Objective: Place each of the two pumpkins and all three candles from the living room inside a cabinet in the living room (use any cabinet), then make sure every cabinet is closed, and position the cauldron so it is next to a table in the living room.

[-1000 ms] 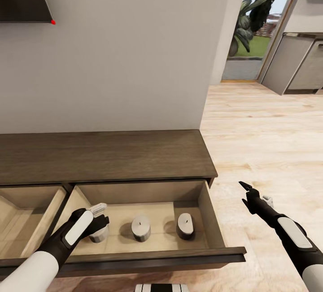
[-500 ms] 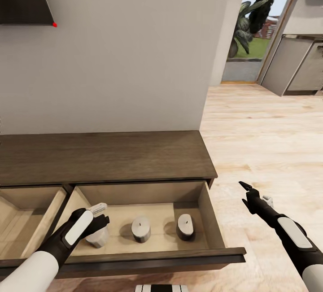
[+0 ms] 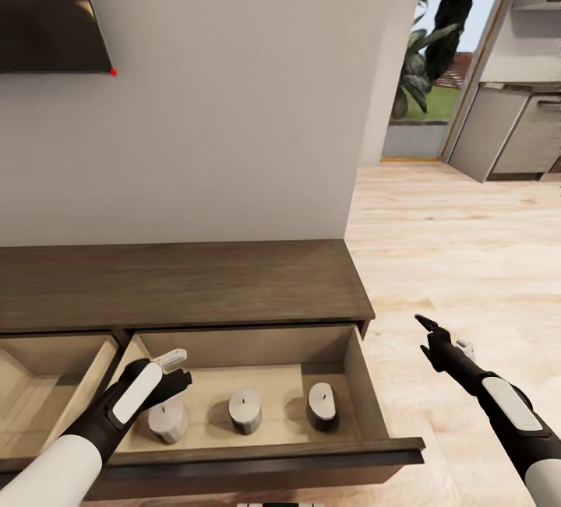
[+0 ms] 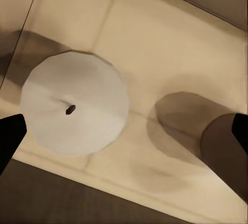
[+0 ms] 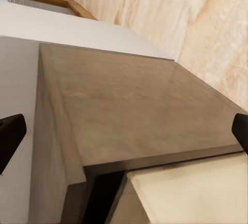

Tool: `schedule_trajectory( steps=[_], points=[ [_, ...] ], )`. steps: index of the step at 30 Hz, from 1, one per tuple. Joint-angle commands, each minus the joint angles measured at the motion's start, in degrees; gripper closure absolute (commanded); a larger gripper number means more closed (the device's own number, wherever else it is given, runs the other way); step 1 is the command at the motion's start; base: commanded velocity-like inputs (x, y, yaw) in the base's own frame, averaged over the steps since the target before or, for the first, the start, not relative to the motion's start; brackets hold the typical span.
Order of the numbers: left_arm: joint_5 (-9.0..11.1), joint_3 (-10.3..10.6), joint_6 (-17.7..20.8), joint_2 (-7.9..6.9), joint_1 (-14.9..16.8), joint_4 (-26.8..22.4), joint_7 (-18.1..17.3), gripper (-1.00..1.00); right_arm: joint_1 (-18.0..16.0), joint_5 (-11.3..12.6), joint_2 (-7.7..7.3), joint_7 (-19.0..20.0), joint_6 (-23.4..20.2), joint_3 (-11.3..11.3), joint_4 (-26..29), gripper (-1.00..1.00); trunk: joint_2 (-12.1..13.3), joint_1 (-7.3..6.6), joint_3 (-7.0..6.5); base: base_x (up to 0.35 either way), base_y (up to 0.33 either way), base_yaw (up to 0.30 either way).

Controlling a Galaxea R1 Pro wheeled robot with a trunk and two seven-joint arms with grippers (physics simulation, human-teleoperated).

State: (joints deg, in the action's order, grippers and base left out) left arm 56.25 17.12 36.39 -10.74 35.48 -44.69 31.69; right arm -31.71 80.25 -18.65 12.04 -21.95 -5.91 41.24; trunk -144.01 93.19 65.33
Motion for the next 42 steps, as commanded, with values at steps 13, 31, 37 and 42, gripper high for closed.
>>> schedule_trajectory(
  steps=[13, 31, 37, 42],
  points=[
    [0.81, 0.29, 0.04, -0.07, 0.03, -0.13, 0.48, -1.0, -0.04, 0.26, 0.07, 0.0, -0.46, -0.15, -0.02, -1.0, 0.16, -0.34, -2.84, -0.095, 0.0, 0.0],
    [0.71, 0.34, 0.0, -0.07, 0.02, -1.13, 0.48, -1.0, -0.03, 0.27, 0.04, 0.17, -0.44, -0.15, -0.02, -1.0, 0.4, -0.81, -6.82, -0.117, 0.0, 0.0],
    [0.64, 0.37, -0.01, -0.07, 0.02, -1.34, 0.48, -1.0, -0.03, 0.3, 0.07, 0.18, -0.43, -0.15, -0.02, -1.0, 0.48, -0.96, -8.15, -0.033, 0.0, 0.0],
    [0.63, 0.37, -0.01, -0.07, 0.02, -1.34, 0.48, -1.0, -0.02, 0.34, 0.07, 0.2, -0.48, -0.15, -0.02, -1.0, 0.54, -1.09, -9.26, -0.002, 0.0, 0.0]
  ],
)
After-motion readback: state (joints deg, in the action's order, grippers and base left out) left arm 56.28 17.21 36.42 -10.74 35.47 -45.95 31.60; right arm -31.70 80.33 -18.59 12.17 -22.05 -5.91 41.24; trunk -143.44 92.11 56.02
